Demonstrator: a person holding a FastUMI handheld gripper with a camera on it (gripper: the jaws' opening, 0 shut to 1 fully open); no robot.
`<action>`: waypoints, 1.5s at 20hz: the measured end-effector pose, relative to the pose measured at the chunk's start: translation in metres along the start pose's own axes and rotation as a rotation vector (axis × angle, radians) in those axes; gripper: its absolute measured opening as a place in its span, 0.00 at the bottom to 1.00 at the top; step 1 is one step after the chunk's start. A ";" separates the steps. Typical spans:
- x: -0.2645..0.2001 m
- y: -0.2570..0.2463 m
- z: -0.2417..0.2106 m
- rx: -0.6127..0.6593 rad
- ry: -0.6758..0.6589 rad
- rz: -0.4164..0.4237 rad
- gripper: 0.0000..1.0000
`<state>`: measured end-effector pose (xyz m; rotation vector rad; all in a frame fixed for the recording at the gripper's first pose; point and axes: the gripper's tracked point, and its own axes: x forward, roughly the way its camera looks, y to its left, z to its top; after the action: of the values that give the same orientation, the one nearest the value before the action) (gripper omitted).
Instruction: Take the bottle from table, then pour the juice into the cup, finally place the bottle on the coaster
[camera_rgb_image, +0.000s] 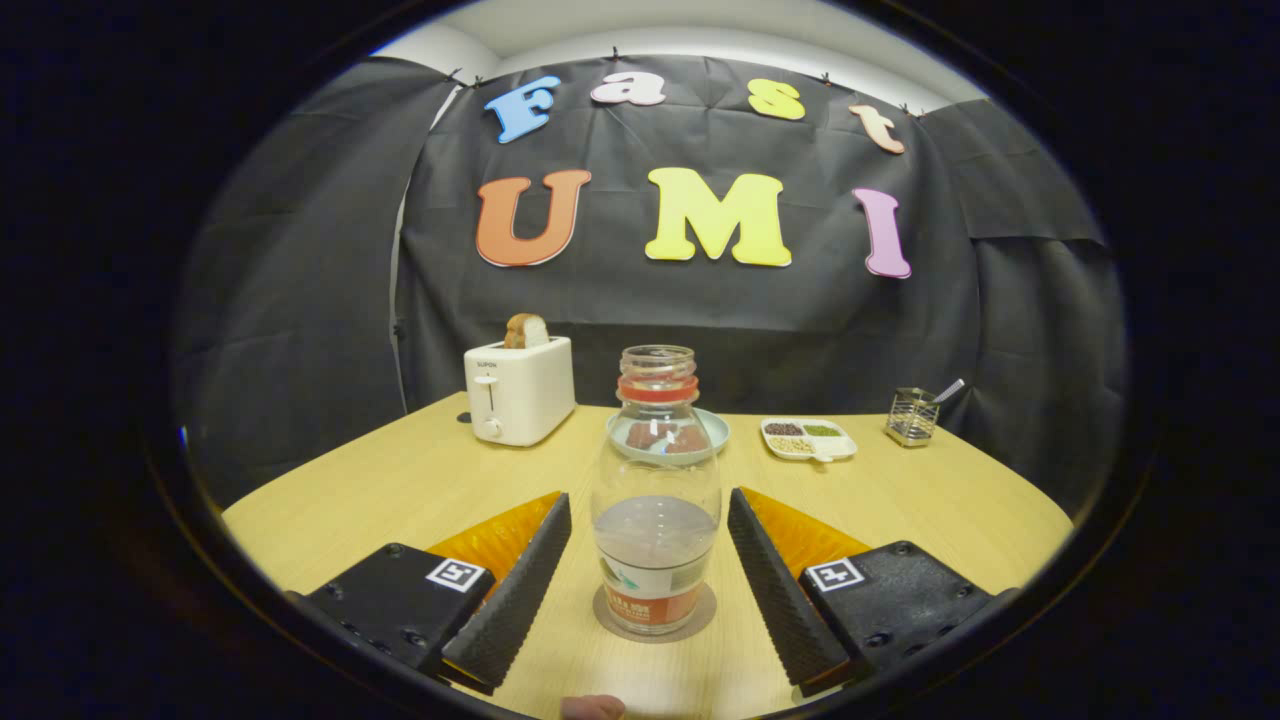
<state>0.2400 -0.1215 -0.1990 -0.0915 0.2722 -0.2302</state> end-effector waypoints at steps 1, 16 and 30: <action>-0.002 0.000 0.001 0.002 -0.001 -0.001 1.00; -0.129 0.009 0.103 0.040 -0.133 0.000 1.00; -0.298 -0.016 0.200 0.059 -0.242 0.014 1.00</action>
<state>0.0126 -0.0549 0.0709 -0.0582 0.0254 -0.2106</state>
